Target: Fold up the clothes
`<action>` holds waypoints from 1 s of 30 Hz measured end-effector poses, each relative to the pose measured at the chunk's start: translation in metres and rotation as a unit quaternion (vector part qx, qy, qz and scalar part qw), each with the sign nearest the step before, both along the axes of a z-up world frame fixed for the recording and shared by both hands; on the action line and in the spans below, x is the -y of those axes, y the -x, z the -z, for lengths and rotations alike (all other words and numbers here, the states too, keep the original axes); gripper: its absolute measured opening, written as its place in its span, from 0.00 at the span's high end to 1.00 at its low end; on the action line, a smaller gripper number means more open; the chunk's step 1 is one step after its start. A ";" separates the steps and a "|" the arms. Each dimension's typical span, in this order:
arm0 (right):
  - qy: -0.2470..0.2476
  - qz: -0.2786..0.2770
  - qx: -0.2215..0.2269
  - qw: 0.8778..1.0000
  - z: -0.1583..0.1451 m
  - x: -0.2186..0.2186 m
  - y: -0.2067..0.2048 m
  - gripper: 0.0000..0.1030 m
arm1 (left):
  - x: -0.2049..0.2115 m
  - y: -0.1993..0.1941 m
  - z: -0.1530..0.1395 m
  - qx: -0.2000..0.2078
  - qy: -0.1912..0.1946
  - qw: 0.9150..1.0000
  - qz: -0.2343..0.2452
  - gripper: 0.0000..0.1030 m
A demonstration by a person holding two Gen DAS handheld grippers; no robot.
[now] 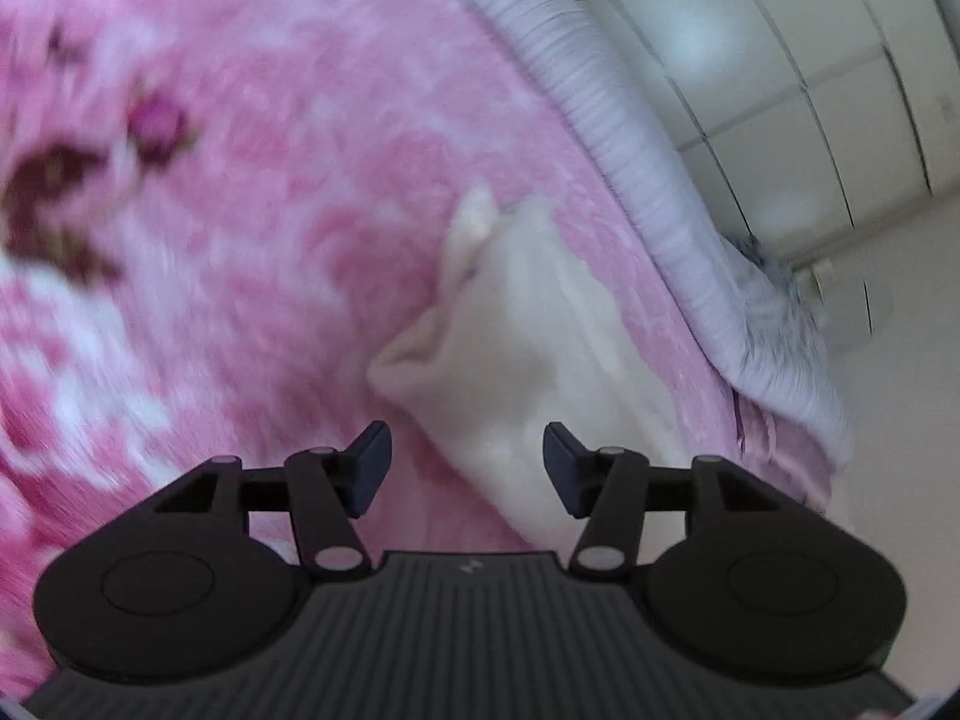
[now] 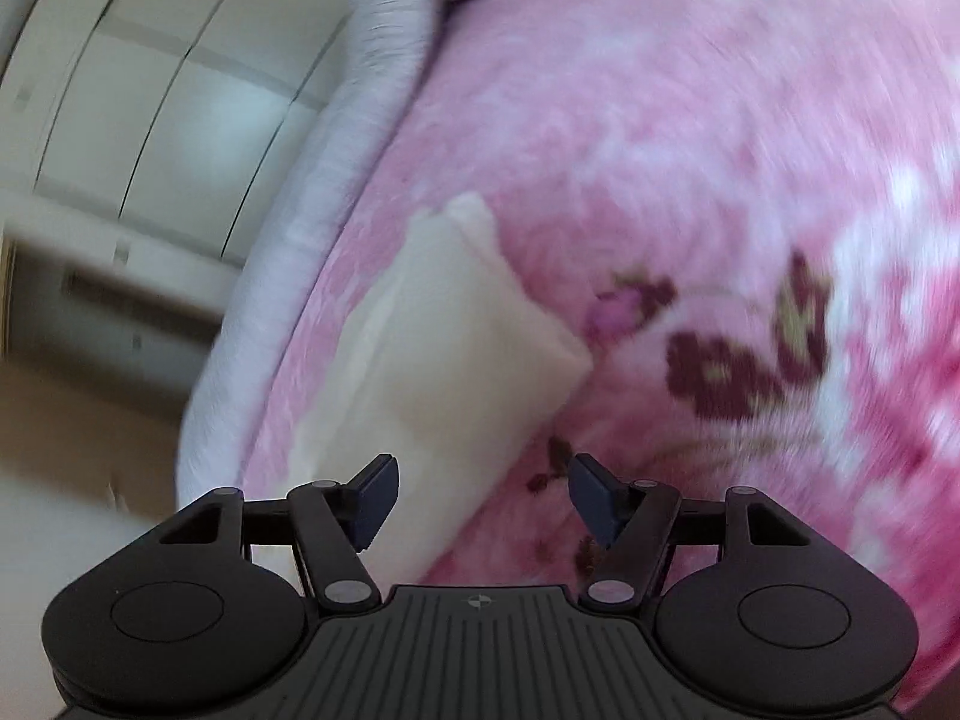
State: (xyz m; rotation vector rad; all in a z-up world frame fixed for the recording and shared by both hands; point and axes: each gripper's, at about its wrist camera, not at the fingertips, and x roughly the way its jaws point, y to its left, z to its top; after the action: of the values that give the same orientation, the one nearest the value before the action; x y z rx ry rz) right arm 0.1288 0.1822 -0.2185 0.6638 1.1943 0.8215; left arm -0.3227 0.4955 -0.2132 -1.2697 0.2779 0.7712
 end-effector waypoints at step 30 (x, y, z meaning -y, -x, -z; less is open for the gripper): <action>0.069 -0.012 0.030 0.997 -0.006 0.069 0.028 0.87 | 0.102 0.046 -0.021 -0.127 -0.085 0.987 0.056 0.88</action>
State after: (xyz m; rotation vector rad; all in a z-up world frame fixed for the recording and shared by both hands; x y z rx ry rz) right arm 0.1009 0.1134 -0.2125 0.5110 1.1949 0.7661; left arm -0.3691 0.3938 -0.1927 -0.9862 0.4748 0.8415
